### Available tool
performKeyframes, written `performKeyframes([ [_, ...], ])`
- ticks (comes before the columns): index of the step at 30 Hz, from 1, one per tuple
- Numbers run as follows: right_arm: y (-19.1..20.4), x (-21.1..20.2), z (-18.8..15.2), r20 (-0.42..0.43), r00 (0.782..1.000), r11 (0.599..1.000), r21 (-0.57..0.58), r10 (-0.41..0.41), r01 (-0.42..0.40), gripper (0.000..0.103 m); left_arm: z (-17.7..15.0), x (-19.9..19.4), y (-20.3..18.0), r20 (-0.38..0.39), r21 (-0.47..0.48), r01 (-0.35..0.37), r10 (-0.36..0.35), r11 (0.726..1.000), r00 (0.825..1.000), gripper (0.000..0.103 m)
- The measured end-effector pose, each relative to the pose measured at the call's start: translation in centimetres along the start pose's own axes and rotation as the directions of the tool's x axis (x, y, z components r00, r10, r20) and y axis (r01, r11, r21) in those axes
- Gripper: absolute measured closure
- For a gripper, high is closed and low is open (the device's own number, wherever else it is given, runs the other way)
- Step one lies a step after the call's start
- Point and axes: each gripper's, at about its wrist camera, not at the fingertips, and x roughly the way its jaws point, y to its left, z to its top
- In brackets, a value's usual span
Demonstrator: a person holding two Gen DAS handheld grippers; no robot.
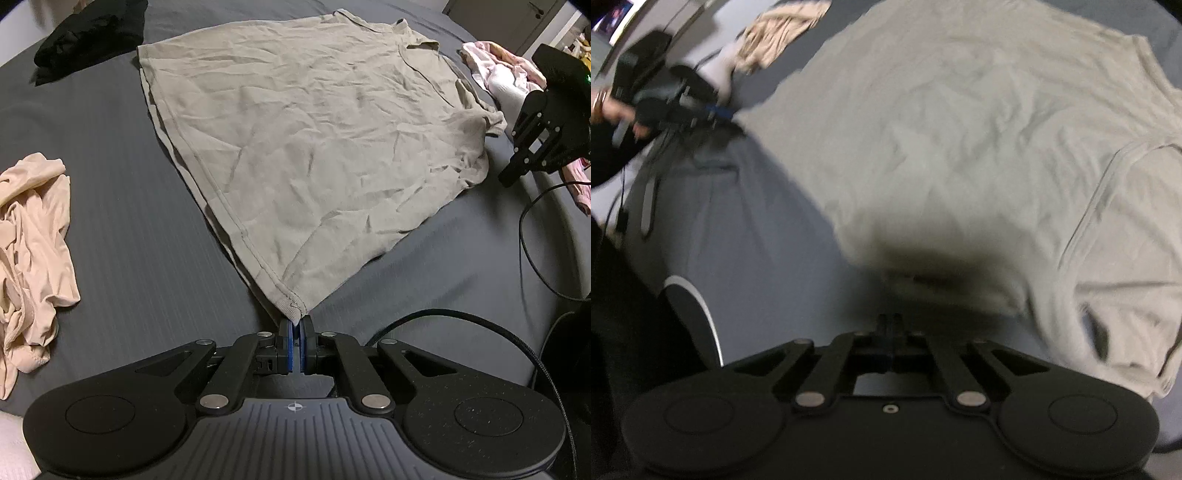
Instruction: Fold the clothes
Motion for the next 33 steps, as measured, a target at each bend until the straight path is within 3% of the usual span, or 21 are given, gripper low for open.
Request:
performKeyframes([
  [2, 0.2, 0.4, -0.2, -0.011, 1.000, 1.000, -0.011, -0.009, 0.009, 0.102, 0.0, -0.1, 0.0, 0.000, 0.001, 0.000, 0.000, 1.000, 1.000, 0.101],
  [4, 0.2, 0.1, 0.1, 0.021, 0.999, 1.000, 0.005, -0.025, 0.025, 0.094, 0.0, -0.1, 0.0, 0.001, 0.001, -0.001, 0.001, 1.000, 1.000, 0.101],
  [6, 0.0, -0.6, 0.5, 0.058, 0.998, 0.999, 0.018, -0.028, 0.027, 0.060, 0.0, -0.1, 0.0, 0.001, 0.001, 0.000, 0.000, 1.000, 1.000, 0.101],
  [8, 0.0, -1.4, 0.7, 0.094, 0.995, 0.999, 0.004, -0.039, 0.039, 0.054, -0.1, -0.1, -0.1, 0.000, 0.001, 0.000, 0.000, 1.000, 1.000, 0.101],
  [12, -0.3, -1.8, 1.2, 0.107, 0.993, 0.999, -0.008, -0.044, 0.045, 0.059, 0.0, 0.0, 0.0, 0.000, -0.001, 0.005, -0.005, 1.000, 1.000, 0.101],
  [16, -1.4, -0.6, 1.5, 0.111, 0.994, 0.997, 0.074, 0.006, -0.015, 0.067, -0.1, 0.0, -0.1, 0.000, 0.001, 0.007, -0.007, 1.000, 1.000, 0.101],
  [21, -2.6, 0.9, 1.9, 0.119, 0.991, 0.982, 0.168, 0.066, -0.086, 0.093, 0.0, 0.1, -0.1, -0.001, -0.002, 0.008, -0.008, 1.000, 1.000, 0.101],
  [23, -2.2, 1.0, 1.8, 0.097, 0.992, 0.987, 0.133, 0.080, -0.092, 0.101, 0.0, 0.1, -0.1, -0.002, 0.001, 0.008, -0.008, 1.000, 1.000, 0.101],
  [26, -1.2, 1.0, 1.4, 0.075, 0.991, 0.992, 0.055, 0.113, -0.117, 0.102, 0.0, 0.0, -0.2, -0.001, 0.002, 0.006, -0.006, 1.000, 1.000, 0.101],
  [31, 0.1, 0.9, 0.7, 0.037, 0.996, 0.996, -0.024, 0.082, -0.081, 0.102, 0.0, -0.1, -0.2, 0.000, 0.003, 0.004, -0.004, 1.000, 1.000, 0.101],
  [33, 0.1, 0.4, 0.8, 0.050, 0.997, 0.998, -0.036, 0.053, -0.051, 0.088, 0.0, -0.2, -0.3, 0.001, 0.003, 0.004, -0.004, 1.000, 1.000, 0.101],
])
